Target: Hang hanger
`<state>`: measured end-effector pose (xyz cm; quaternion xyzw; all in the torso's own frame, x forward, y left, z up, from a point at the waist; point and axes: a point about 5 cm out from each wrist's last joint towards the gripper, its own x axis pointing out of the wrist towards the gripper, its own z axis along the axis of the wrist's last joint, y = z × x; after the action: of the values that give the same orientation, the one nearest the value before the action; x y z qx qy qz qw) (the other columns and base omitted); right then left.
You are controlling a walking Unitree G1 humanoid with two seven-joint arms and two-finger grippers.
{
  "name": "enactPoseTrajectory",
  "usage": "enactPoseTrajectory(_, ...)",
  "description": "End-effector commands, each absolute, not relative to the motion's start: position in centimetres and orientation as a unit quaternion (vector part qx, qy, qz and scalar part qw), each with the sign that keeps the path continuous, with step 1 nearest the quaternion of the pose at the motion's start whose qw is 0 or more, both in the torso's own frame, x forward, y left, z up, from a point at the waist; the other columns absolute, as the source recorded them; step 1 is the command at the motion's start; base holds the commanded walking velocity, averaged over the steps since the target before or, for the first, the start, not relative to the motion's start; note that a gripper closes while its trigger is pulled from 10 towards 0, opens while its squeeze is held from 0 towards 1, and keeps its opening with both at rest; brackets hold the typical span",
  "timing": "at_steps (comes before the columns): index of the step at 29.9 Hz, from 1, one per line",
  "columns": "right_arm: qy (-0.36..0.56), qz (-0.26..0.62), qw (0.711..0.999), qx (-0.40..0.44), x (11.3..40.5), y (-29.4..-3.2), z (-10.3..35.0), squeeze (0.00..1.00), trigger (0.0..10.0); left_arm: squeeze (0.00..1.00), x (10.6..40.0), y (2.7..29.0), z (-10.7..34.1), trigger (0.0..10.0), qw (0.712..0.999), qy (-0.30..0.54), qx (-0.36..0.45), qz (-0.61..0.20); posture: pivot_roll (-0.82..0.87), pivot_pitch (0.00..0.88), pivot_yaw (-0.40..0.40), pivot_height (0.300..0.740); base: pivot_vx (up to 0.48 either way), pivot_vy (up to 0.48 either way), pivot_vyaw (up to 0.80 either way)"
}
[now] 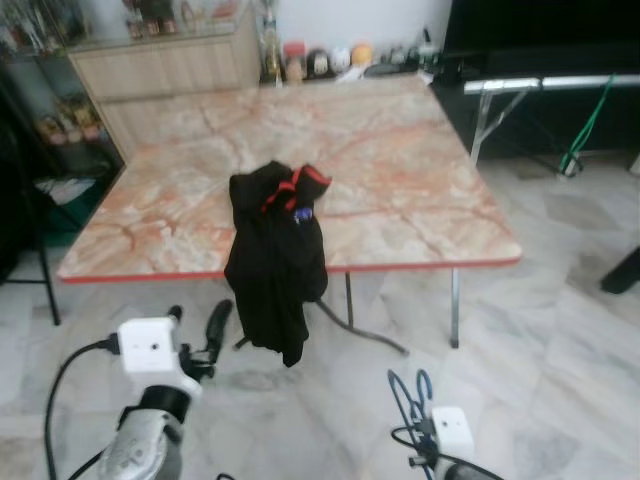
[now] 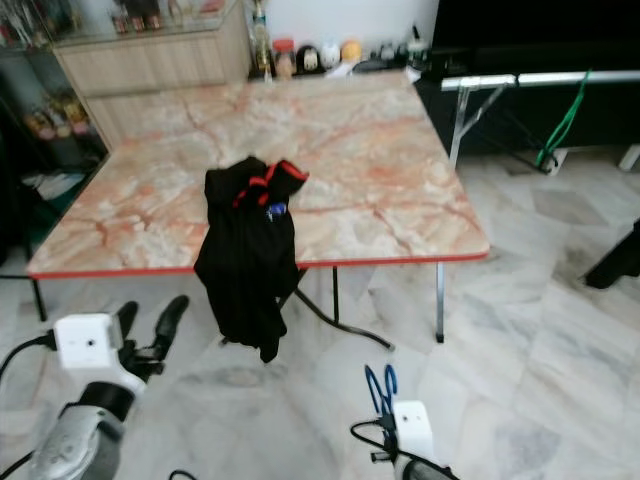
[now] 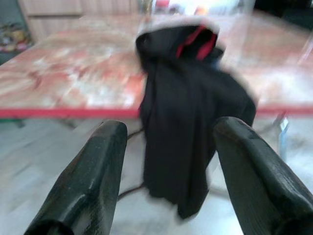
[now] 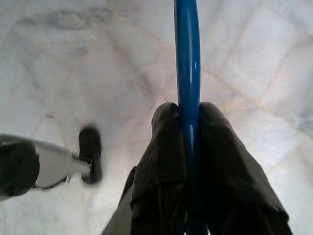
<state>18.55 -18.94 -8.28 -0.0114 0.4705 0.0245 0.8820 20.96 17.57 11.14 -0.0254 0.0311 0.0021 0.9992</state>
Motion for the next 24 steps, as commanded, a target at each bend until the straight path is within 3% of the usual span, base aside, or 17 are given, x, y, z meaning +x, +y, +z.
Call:
enactPoseTrajectory(1, 0.463, 0.030, 0.886, -0.009, 19.0, -18.4, -8.1, 0.00, 10.0, 0.00, 20.8, 19.4, 9.0, 10.0, 0.996, 0.079, -0.007, 0.048, -0.06, 0.000, 0.057, 0.740, 0.000, 0.000, 0.00)
enactPoseTrajectory(9, 0.465, 0.031, 0.885, -0.010, 18.8, -18.4, -8.2, 0.00, 10.0, 0.00, 21.2, 20.7, 3.9, 10.0, 0.984, 0.170, -0.003, 0.051, -0.06, 0.000, 0.059, 0.740, 0.000, 0.000, 0.00)
enactPoseTrajectory(20, 0.464, 0.026, 0.885, -0.007, 18.8, -18.3, -8.2, 0.00, 10.0, 0.00, 20.9, 20.4, -3.6, 10.0, 0.952, 0.303, -0.013, 0.037, -0.07, 0.000, 0.057, 0.740, 0.000, 0.000, 0.00)
enactPoseTrajectory(24, 0.464, 0.027, 0.885, -0.006, 18.8, -18.3, -8.2, 0.00, 10.0, 0.00, 20.7, 20.8, -4.5, 10.0, 0.945, 0.324, -0.014, 0.046, -0.08, 0.000, 0.059, 0.740, 0.000, 0.000, 0.00)
